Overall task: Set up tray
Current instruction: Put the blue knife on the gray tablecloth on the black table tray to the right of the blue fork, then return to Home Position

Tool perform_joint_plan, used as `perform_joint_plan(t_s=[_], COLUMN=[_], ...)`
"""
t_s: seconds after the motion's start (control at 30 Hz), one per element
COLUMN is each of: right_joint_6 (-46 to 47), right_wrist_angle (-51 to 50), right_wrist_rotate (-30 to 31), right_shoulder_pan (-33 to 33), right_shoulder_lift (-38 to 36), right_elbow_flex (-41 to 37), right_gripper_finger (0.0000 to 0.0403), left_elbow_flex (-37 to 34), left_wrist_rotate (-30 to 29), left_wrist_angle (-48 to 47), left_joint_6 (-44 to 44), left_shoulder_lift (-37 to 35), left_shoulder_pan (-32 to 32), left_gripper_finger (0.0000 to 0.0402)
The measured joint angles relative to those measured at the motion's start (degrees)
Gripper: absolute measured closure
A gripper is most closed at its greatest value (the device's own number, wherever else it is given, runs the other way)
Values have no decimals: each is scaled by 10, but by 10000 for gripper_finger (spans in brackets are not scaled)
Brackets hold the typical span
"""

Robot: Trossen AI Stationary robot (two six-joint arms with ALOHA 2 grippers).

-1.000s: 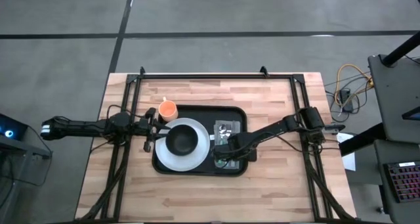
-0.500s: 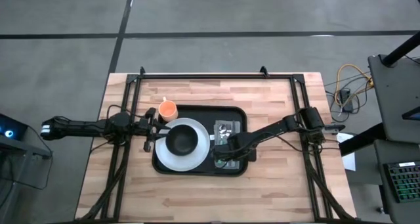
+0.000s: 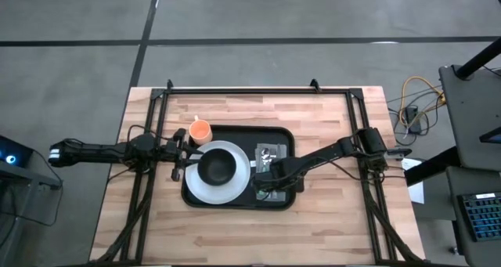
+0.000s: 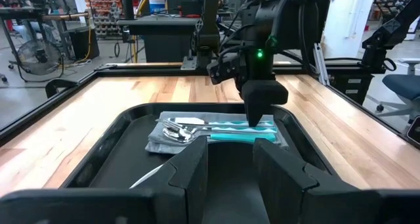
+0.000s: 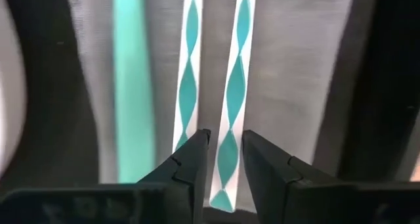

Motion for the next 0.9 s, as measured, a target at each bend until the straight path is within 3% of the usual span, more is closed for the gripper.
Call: perform_joint_plan(t_s=[0.17, 0.33, 0.53, 0.67, 0.9], right_joint_6=[-19, -137, -121, -131, -283], right_wrist_angle=[10, 10, -49, -78, -71], right_wrist_rotate=[-2, -1, 15, 138, 343], right_shoulder_pan=[0, 0, 0, 0, -1], right_shoulder_lift=[0, 0, -1, -1, -5], right_elbow_flex=[14, 21, 21, 21, 42], right_gripper_finger=[324, 330, 335, 335, 335], left_elbow_flex=[0, 0, 0, 0, 0], left_wrist_rotate=[0, 0, 0, 0, 0], left_wrist_angle=[0, 0, 0, 0, 0], left_joint_6=[0, 0, 0, 0, 0], left_shoulder_lift=[0, 0, 0, 0, 0], left_shoulder_pan=[0, 0, 0, 0, 0], left_gripper_finger=[297, 297, 297, 297, 297])
